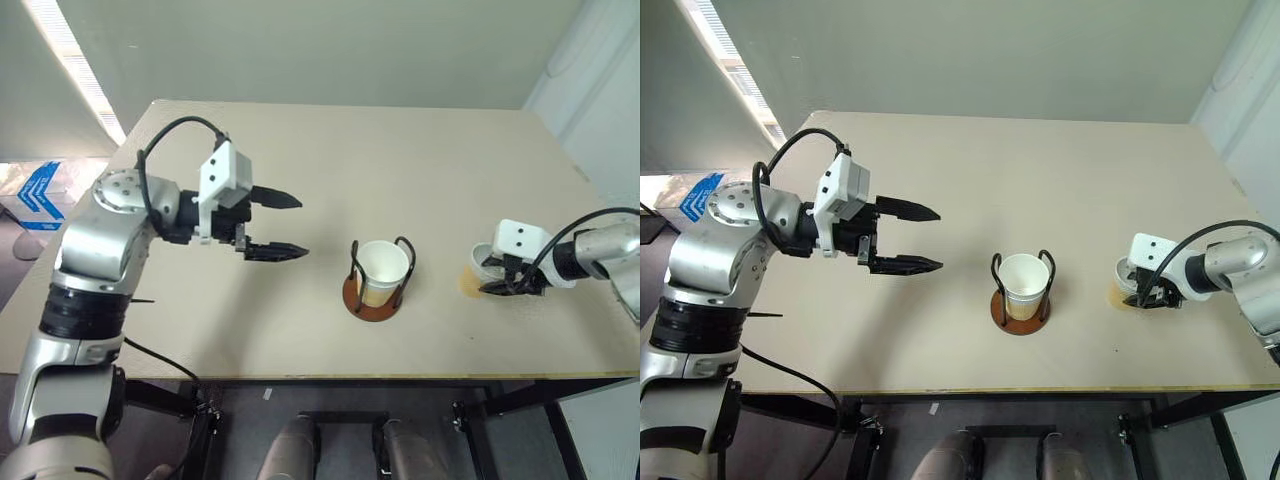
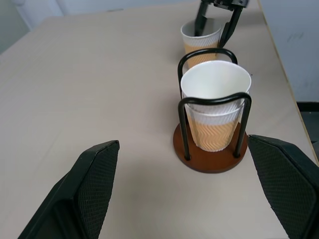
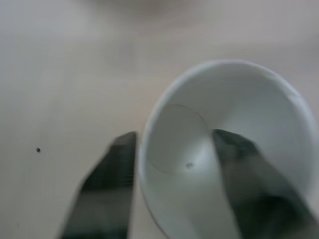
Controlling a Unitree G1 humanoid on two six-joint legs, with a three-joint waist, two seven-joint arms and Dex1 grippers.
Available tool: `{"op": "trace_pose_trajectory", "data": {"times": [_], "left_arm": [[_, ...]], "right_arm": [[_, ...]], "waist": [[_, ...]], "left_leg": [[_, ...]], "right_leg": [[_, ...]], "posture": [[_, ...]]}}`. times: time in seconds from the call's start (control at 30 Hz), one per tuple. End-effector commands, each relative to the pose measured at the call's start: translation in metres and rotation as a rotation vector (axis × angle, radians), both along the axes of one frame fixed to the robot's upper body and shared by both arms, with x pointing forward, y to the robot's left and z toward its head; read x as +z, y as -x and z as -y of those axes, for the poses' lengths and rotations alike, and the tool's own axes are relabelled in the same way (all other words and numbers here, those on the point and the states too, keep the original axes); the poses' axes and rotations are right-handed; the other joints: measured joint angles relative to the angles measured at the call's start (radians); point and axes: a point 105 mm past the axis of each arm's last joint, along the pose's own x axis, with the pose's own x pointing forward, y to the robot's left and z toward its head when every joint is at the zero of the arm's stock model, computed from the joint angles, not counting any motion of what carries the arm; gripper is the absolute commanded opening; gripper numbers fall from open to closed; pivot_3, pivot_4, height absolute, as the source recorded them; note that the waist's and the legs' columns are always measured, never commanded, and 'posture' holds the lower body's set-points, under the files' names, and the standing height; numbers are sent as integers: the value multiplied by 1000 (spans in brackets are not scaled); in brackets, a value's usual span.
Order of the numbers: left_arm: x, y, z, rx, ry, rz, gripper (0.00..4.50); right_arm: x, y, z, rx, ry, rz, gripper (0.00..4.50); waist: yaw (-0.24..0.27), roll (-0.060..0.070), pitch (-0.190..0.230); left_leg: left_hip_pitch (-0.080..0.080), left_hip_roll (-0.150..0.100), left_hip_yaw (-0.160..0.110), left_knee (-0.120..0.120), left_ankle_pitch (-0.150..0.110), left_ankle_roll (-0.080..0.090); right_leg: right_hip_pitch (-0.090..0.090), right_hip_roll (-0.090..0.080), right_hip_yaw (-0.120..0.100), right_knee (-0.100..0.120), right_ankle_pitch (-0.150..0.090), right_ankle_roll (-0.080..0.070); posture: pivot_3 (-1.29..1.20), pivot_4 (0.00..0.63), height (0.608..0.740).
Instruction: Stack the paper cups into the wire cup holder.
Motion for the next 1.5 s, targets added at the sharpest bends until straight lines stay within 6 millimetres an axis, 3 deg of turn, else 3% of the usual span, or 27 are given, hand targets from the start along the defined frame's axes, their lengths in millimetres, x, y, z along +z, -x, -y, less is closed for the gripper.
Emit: {"op": "trace_pose_trajectory", "data": {"times": [0.03, 0.13, 0.3, 0.4, 0.53, 0.73, 0.93, 1.27, 1.5], "left_arm": [[13, 5, -5, -4, 5, 44, 4500], [14, 6, -9, -13, 17, 29, 4500], [18, 12, -6, -59, 69, -1, 4500], [20, 11, -3, -75, 88, -14, 4500], [17, 7, 3, -95, 80, -16, 4500], [10, 5, 11, -140, 38, -20, 4500], [8, 2, 13, -155, 13, -11, 4500], [9, 2, 14, -155, 12, -3, 4500], [10, 2, 13, -148, 10, 2, 4500]], "right_arm": [[18, -1, -4, 37, -1, 50, 1144], [28, 5, -7, 70, -13, 52, 119], [70, 19, -19, 136, -90, 77, 47], [113, 37, -51, 261, -139, 130, 47], [133, 53, -82, 400, -126, 161, 47], [134, 58, -119, 596, -28, 194, 47], [126, 57, -139, 698, 10, 180, 47], [98, 39, -140, 721, 85, 160, 47], [85, 40, -141, 757, 111, 128, 47]], "waist": [[1, 0, 0], [1, 0, 0], [0, 0, 0], [-3, 1, 1], [-5, 0, 0], [-4, 0, 0], [-5, 0, 0], [-6, 0, 0], [-6, 0, 0]], "left_leg": [[0, 0, 0, 0, 0, 0], [0, 0, 0, 0, 0, 0], [0, 0, 0, -1, 0, -1], [0, 0, 0, -2, 0, -2], [1, 0, -1, -7, 2, -5], [1, 0, -1, -7, 2, -5], [1, 1, -2, -7, 2, -5], [0, 0, -2, -7, 3, -5], [0, 1, -2, -7, 3, -6]], "right_leg": [[0, 0, 0, 0, 0, -1], [0, 0, 0, 0, -3, -5], [0, 0, 0, 0, -4, -7], [-1, 0, 1, 0, -4, -8], [-2, 1, 0, 0, -5, -11], [-3, 1, 0, 1, -6, -12], [-5, 1, 0, 2, -6, -12], [-5, 1, 0, 2, -5, -12], [-5, 1, 0, 3, -5, -13]], "posture": [[0, 150, 740], [0, 150, 740], [0, 150, 740], [0, 150, 740], [0, 150, 740], [0, 150, 740], [0, 150, 740], [0, 150, 740], [0, 150, 740]]}}
